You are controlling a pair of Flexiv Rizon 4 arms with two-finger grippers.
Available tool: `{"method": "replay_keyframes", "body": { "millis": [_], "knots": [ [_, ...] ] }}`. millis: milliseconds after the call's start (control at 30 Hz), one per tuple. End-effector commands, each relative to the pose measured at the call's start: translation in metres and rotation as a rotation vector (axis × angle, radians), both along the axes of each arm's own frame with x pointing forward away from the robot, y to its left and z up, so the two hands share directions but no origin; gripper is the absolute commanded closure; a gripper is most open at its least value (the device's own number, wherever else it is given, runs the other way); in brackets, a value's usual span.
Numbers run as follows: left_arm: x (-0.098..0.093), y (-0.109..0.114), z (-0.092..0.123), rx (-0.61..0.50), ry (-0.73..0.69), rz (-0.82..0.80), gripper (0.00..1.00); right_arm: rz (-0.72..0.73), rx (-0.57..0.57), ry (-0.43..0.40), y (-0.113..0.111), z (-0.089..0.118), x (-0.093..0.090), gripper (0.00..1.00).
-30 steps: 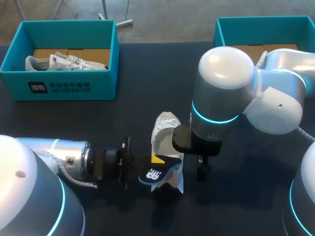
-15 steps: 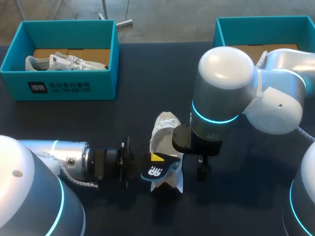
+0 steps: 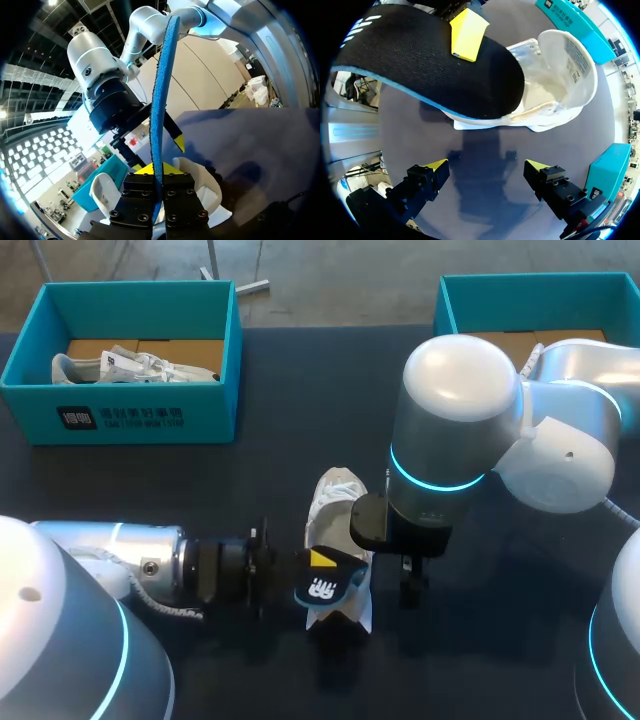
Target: Take the shoe out of the shoebox, open the shoe tongue, remove and reinsert the insole, then place the shoe into the shoebox
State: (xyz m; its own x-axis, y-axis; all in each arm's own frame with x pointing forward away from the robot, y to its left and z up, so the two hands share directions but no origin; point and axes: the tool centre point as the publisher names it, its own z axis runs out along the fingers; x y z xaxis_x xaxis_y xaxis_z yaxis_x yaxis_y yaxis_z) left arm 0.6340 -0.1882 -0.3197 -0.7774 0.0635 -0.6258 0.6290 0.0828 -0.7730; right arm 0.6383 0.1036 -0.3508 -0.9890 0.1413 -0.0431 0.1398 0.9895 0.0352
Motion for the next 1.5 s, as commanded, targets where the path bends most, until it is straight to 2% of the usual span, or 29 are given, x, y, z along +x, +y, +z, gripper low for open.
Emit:
{"method": "replay_keyframes", "body": {
  "millis": [33, 700, 900, 1333, 1500],
  "knots": [
    [0.003, -0.005, -0.004, 0.006, 0.001, 0.012, 1.0, -0.001, 0.001, -0.001, 0.001, -0.002, 0.0, 0.0],
    [0.024, -0.012, -0.025, 0.059, 0.012, 0.053, 1.0, -0.001, 0.001, -0.001, 0.001, -0.002, 0.0, 0.0],
    [0.03, -0.014, -0.028, 0.103, -0.027, 0.089, 1.0, -0.001, 0.001, -0.001, 0.001, -0.002, 0.0, 0.0],
    [0.031, -0.011, -0.031, 0.099, 0.011, 0.08, 1.0, -0.001, 0.001, -0.001, 0.001, -0.002, 0.0, 0.0],
    [0.028, -0.008, -0.027, 0.087, 0.024, 0.064, 0.79, -0.001, 0.001, -0.001, 0.001, -0.002, 0.0, 0.0]
  ]
}}
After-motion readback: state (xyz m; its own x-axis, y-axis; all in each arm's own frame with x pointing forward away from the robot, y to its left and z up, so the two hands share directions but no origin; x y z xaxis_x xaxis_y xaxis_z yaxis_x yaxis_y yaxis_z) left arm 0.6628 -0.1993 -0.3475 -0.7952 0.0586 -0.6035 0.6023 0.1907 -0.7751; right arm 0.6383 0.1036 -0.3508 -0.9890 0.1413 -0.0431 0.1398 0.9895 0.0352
